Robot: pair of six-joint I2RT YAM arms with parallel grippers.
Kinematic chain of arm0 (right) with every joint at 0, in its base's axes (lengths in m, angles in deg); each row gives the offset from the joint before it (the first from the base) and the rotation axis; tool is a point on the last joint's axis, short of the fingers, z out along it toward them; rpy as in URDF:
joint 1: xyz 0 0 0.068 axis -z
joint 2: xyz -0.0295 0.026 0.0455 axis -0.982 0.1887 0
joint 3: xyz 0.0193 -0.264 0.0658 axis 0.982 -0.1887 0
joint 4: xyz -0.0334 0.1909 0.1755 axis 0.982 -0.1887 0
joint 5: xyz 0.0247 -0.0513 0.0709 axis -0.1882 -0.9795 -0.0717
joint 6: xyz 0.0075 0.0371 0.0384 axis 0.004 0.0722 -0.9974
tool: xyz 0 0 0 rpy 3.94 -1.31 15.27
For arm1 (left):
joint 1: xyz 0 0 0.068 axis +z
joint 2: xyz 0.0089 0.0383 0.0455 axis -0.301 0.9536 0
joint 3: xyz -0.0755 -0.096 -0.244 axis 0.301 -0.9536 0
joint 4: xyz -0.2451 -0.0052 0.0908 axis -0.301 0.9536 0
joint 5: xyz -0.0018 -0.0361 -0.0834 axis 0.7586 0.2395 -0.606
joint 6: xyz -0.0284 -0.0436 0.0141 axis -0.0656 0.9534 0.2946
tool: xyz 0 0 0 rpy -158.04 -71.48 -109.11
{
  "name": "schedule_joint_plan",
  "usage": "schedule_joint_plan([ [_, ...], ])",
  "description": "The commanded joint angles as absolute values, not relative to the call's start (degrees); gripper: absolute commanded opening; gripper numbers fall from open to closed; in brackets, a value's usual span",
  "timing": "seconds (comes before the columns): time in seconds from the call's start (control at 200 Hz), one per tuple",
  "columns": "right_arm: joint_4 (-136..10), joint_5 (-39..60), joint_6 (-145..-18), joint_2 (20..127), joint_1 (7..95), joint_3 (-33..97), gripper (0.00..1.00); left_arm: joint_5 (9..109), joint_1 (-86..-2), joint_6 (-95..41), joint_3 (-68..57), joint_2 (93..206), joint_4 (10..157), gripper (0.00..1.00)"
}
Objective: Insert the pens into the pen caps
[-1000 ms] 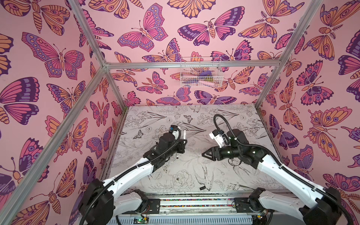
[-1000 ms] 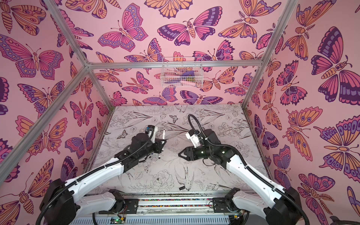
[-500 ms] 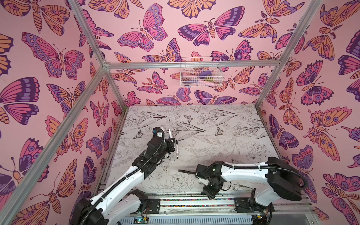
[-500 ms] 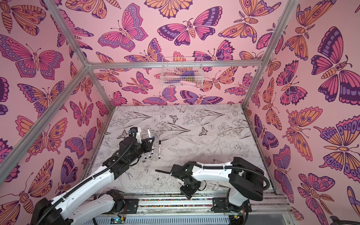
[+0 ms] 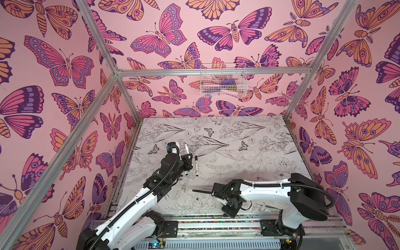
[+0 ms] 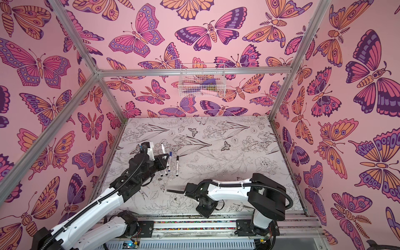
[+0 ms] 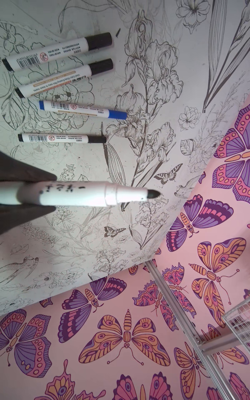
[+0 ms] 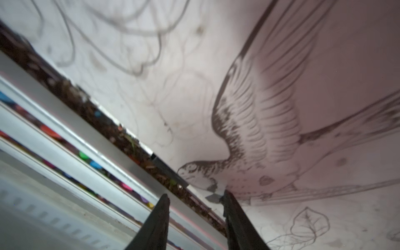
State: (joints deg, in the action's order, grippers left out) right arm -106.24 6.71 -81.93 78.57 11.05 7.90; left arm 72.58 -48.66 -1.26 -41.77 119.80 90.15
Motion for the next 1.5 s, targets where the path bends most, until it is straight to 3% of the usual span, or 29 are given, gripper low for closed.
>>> schedule_joint_plan([
  [0.0, -99.17, 6.12, -83.65, 71.5, 13.58, 6.24, 0.45, 72.01, -48.71, -1.49, -43.18, 118.86, 92.42, 0.0],
  [0.19, -96.51, 4.7, -88.99, 64.8, 16.19, 2.02, 0.46, 71.67, -48.98, -1.25, -44.79, 119.35, 95.68, 0.0],
  [0.596, -109.04, 13.8, -95.49, 65.66, 13.65, 2.1, 0.55, 72.84, -49.64, -1.64, -45.37, 119.16, 96.63, 0.0],
  [0.957, -111.52, 11.19, -107.7, 64.7, 13.92, 6.48, 0.6, 76.7, -50.29, -2.66, -42.3, 119.04, 101.74, 0.0],
  [1.257, -109.69, 7.28, -98.21, 63.55, 14.53, 8.36, 0.61, 84.02, -54.71, 0.93, -41.14, 119.24, 106.95, 0.0],
  [1.497, -105.68, 10.95, -92.84, 64.11, 23.38, 9.89, 0.61, 88.29, -56.49, -0.07, -36.86, 125.39, 106.48, 0.0],
])
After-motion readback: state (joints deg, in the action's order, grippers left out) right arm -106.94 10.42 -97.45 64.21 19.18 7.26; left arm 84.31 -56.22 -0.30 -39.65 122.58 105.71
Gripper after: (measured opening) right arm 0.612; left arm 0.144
